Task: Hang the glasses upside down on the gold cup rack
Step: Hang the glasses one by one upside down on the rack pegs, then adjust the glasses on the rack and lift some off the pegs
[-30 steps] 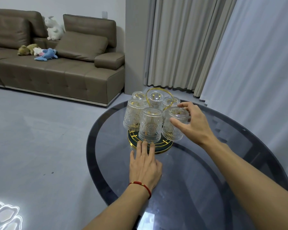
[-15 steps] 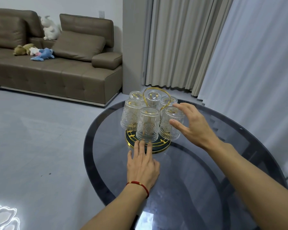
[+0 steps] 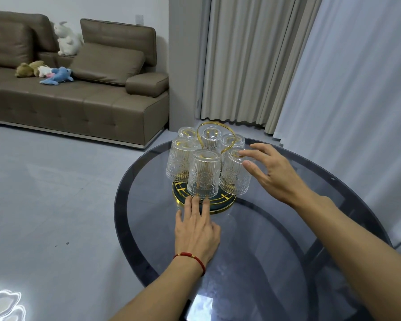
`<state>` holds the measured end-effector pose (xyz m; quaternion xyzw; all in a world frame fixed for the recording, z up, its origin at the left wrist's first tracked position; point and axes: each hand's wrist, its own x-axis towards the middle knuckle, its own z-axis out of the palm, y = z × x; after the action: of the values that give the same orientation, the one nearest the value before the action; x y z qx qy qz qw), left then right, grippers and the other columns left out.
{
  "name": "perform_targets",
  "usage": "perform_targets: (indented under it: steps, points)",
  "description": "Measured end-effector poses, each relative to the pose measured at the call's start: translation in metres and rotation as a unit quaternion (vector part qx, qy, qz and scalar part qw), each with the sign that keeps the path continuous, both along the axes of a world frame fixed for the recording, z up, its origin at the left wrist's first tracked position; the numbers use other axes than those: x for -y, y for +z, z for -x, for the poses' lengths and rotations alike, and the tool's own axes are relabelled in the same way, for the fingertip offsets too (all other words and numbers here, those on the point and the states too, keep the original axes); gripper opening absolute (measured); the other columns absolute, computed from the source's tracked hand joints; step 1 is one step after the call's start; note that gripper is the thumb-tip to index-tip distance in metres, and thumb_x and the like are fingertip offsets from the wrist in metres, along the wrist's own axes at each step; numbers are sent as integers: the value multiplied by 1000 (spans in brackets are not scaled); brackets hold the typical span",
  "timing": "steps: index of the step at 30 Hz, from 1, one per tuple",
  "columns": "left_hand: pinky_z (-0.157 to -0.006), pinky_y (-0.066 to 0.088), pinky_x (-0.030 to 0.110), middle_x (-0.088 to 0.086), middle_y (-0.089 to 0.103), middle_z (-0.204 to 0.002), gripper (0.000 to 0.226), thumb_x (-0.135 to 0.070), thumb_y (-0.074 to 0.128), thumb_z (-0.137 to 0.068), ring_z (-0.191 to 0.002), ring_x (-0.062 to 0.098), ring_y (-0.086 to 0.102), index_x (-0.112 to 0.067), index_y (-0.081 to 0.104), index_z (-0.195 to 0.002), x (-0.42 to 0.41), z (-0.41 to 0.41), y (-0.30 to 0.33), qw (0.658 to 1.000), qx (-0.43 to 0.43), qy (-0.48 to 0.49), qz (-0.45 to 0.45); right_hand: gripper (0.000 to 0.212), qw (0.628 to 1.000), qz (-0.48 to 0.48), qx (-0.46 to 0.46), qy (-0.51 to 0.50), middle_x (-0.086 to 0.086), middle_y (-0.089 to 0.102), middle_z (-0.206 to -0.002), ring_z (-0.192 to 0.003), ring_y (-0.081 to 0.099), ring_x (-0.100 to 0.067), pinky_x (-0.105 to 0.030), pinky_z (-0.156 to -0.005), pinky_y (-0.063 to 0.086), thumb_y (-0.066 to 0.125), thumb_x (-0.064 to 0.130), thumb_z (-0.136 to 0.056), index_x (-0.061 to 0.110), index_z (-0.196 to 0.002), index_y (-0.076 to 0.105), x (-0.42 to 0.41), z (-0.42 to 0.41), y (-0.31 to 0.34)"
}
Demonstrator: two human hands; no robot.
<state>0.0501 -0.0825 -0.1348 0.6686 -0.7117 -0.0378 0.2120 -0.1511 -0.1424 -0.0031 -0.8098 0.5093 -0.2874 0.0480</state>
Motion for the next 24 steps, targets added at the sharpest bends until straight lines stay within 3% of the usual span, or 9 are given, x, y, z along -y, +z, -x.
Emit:
perform_targets:
  steps: [3,6,10,12,18,22,24]
  points:
    - [-119,25,50,11,26,-160,62,-35,38,-95,-151,29,13,-18,27,-153,-1,0,0,1000,5,2,7,39,1000,9,16,4,1,53,-145,-135,48,-14,-41,-110,43,45,46,-105,31,-136,64,1,-1,2]
    - [-119,25,51,12,27,-160,62,-34,38,-95,-151,30,14,-17,27,-153,-2,0,0,1000,5,2,7,39,996,15,90,-10,2,61,-141,-129,54,-12,-43,-110,45,46,37,-107,22,-140,61,7,-9,8]
    - [-119,25,52,12,27,-160,61,-35,37,-96,-152,30,14,-17,27,-153,-1,0,-1,1000,10,2,6,56,983,-68,171,-12,-3,55,-152,-137,49,-17,-32,-108,38,38,46,-105,20,-154,41,25,-25,22]
    - [-119,26,52,13,28,-160,61,-34,38,-95,-152,31,15,-16,28,-153,-1,0,-1,1000,9,3,8,61,980,-102,173,0,-3,51,-155,-142,44,-21,-34,-105,34,33,52,-103,23,-156,36,36,-32,29]
    - [-119,27,53,14,32,-159,61,-33,41,-95,-151,32,18,-15,32,-152,-1,1,-2,1000,3,1,10,63,975,-163,151,23,-4,59,-147,-139,46,-20,-32,-106,28,21,56,-106,19,-134,64,62,-31,29]
    - [-119,26,53,14,30,-160,61,-34,40,-95,-151,32,17,-16,30,-153,-1,1,-2,1000,6,2,10,64,975,-171,138,7,-1,53,-153,-136,41,-10,-30,-106,24,19,55,-108,21,-140,63,66,-24,26]
    - [-119,25,52,13,28,-161,61,-35,38,-96,-152,31,15,-17,28,-153,-1,1,-2,1000,12,2,7,63,977,-167,129,-3,-2,53,-154,-140,43,-14,-29,-105,25,21,54,-108,21,-140,63,67,-22,26]
